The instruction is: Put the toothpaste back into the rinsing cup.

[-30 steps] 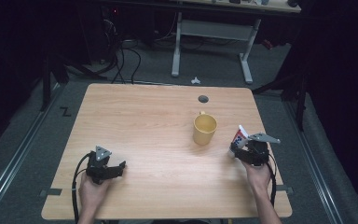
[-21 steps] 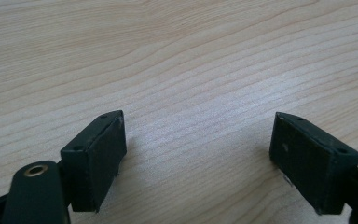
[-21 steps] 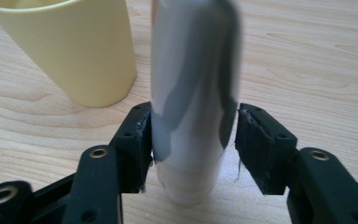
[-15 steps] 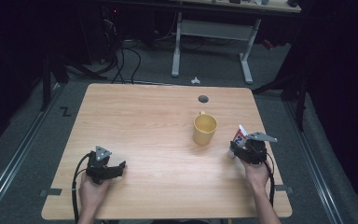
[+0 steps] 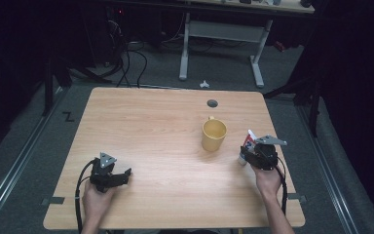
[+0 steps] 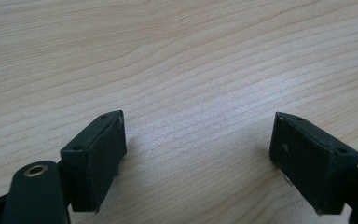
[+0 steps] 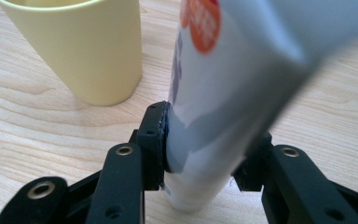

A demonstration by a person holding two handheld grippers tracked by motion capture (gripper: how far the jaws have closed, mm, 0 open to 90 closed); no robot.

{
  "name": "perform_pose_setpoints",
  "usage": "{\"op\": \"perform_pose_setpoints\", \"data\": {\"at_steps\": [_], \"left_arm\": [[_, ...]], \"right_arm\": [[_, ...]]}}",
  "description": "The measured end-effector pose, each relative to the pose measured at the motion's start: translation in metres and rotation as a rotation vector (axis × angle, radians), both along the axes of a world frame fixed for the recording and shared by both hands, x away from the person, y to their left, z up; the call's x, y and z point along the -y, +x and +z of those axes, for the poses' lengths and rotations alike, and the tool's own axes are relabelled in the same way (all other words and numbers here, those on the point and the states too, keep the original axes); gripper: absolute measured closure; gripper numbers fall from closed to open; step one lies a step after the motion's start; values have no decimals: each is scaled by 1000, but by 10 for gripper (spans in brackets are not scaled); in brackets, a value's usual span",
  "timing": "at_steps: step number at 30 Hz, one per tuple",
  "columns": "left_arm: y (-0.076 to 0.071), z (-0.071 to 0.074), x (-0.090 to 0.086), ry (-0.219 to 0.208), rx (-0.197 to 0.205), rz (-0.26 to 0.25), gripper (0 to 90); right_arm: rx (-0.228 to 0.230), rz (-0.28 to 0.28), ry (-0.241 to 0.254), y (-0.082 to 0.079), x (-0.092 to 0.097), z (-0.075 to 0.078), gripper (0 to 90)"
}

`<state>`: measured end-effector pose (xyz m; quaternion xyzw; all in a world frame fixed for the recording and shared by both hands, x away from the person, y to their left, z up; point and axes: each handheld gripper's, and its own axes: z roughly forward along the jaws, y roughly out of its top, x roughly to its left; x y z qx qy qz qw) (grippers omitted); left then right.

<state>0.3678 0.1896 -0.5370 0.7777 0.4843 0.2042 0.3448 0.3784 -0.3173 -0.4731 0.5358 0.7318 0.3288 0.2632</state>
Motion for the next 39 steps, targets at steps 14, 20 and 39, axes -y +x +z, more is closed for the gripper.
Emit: {"op": "perform_pose_setpoints", "data": {"at_steps": [14,20,39], "left_arm": [[0,0,0,0,0,0,191],[0,0,0,0,0,0,191],[0,0,0,0,0,0,190]], "right_arm": [[16,33,37,-4,3,11,633],[25,46,42,-5,2,16,635],[43,83,86,-5,1,32,640]]}}
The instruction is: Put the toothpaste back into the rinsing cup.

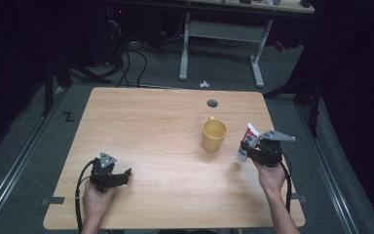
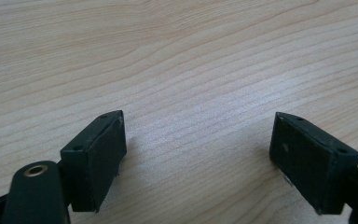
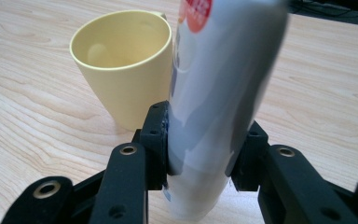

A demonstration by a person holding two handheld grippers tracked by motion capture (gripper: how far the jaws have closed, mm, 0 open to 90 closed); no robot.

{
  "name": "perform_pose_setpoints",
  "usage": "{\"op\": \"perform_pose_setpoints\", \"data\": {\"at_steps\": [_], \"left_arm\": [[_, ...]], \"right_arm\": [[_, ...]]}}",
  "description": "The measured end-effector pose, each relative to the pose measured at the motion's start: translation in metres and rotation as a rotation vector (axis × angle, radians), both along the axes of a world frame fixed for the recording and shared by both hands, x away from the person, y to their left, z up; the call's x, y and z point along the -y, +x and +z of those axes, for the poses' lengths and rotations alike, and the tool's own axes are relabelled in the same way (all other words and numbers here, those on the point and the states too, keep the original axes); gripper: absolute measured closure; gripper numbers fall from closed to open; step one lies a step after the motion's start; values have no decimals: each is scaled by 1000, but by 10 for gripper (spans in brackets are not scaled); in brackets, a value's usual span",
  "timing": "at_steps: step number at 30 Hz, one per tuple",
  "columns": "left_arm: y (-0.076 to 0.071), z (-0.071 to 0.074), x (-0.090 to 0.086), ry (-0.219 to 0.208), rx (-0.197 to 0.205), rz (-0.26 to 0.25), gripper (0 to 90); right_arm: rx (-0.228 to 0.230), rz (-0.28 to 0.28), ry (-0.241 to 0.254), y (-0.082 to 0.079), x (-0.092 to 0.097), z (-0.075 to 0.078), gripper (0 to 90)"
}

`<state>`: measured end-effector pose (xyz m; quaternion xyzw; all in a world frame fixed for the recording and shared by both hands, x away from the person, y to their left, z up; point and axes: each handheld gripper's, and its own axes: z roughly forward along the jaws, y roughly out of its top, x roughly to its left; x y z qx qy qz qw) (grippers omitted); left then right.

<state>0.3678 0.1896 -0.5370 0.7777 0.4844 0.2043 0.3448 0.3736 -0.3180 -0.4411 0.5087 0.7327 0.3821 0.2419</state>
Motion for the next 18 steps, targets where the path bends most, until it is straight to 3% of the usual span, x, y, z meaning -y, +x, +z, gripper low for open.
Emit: {"op": "perform_pose_setpoints", "data": {"at_steps": [18], "left_arm": [[0,0,0,1,0,0,190]], "right_arm": [[23,37,8,3,-3,21,645]]}}
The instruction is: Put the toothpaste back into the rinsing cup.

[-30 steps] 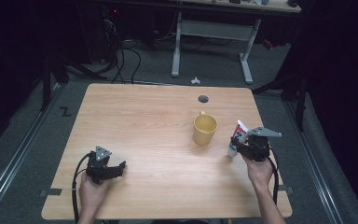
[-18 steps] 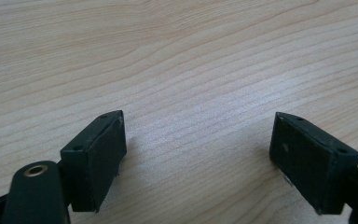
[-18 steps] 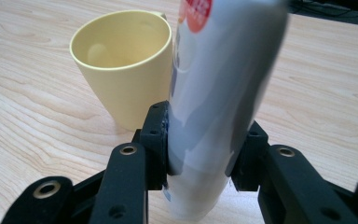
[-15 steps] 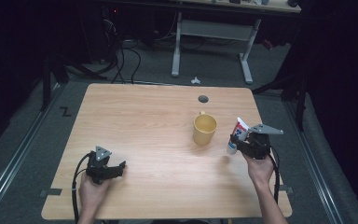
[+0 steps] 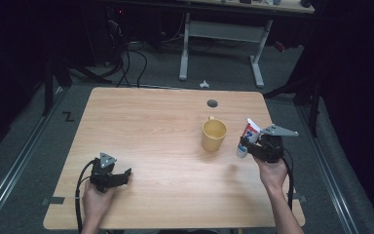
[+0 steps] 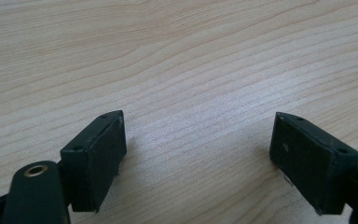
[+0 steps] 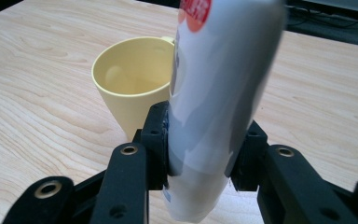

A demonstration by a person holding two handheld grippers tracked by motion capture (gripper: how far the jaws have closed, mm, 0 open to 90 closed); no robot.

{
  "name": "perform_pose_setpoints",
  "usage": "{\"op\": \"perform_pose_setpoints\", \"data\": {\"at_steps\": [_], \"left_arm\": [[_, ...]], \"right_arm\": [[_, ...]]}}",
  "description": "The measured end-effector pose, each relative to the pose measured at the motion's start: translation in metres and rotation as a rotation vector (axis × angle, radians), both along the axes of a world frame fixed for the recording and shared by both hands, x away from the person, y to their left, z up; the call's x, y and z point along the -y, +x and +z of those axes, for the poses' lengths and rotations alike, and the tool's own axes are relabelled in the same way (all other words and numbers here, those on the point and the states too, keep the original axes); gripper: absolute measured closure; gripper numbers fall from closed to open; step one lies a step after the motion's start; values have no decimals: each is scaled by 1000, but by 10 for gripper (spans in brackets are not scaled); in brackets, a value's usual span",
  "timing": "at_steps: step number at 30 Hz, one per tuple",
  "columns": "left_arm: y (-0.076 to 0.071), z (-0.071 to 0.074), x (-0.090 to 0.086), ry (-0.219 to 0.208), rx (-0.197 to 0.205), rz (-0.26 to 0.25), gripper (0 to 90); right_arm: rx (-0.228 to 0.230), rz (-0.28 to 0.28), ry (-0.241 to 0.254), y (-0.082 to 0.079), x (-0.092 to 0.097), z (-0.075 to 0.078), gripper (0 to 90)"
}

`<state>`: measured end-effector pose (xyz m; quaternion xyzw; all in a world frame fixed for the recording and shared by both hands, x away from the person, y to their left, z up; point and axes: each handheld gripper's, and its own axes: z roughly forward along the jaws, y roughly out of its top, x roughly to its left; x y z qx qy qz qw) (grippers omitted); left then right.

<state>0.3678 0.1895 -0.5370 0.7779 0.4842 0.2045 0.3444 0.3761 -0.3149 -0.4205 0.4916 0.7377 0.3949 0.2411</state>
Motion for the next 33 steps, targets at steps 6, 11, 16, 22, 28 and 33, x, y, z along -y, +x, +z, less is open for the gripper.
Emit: {"op": "perform_pose_setpoints", "data": {"at_steps": [6,11,16,22,28,33], "left_arm": [[0,0,0,0,0,0,189],[0,0,0,1,0,0,189],[0,0,0,0,0,0,189],[0,0,0,1,0,0,189],[0,0,0,0,0,0,189],[0,0,0,0,0,0,189]], "right_arm": [[11,14,10,1,-2,8,645],[17,27,14,4,-4,15,646],[24,41,13,6,-7,20,646],[32,61,40,10,-13,27,647],[47,82,38,15,-21,36,647],[54,93,33,19,-26,42,647]]}}
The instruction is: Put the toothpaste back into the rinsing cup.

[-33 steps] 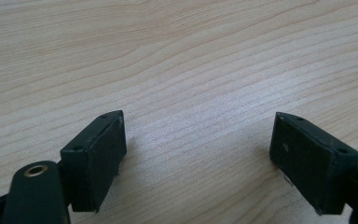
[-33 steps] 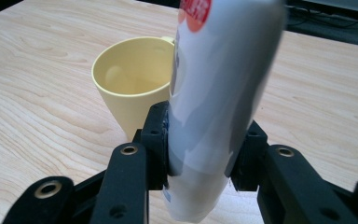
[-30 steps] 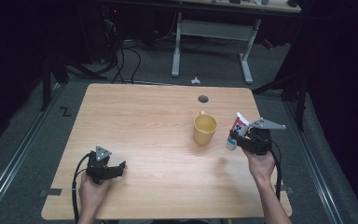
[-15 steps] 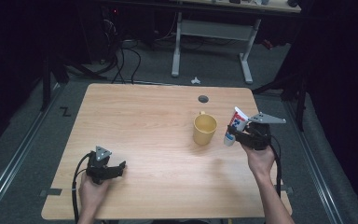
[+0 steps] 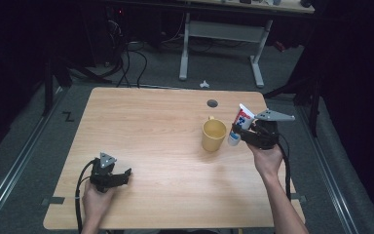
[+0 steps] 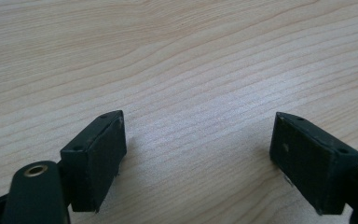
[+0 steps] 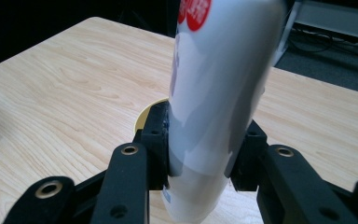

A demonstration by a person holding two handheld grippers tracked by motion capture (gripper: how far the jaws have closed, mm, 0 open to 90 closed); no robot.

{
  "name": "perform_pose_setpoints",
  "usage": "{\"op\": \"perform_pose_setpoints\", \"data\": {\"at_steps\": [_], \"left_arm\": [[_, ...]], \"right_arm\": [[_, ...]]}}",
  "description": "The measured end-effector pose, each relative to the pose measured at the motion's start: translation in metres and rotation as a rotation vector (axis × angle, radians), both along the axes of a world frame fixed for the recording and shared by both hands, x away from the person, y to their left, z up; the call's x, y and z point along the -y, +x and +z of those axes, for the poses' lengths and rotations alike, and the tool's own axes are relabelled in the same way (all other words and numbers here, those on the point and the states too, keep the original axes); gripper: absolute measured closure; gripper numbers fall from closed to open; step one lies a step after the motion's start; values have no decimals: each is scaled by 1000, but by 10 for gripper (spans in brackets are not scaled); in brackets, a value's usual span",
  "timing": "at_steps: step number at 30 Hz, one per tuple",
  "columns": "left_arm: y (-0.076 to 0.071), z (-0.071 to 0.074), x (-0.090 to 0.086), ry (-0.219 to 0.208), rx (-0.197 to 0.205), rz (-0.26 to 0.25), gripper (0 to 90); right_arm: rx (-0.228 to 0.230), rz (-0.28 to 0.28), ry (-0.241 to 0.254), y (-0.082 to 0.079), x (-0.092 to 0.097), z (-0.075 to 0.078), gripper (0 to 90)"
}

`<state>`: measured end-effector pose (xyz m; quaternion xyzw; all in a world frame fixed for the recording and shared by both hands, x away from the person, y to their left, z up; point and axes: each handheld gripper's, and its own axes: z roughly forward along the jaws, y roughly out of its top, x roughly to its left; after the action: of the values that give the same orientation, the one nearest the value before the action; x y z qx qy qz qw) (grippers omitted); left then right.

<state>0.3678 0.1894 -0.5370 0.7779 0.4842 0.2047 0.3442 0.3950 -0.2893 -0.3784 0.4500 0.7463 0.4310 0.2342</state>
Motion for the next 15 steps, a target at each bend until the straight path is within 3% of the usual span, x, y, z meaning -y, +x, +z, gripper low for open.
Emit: {"op": "perform_pose_setpoints", "data": {"at_steps": [15], "left_arm": [[0,0,0,0,0,-1,189]], "right_arm": [[6,12,-1,15,-9,8,647]]}}
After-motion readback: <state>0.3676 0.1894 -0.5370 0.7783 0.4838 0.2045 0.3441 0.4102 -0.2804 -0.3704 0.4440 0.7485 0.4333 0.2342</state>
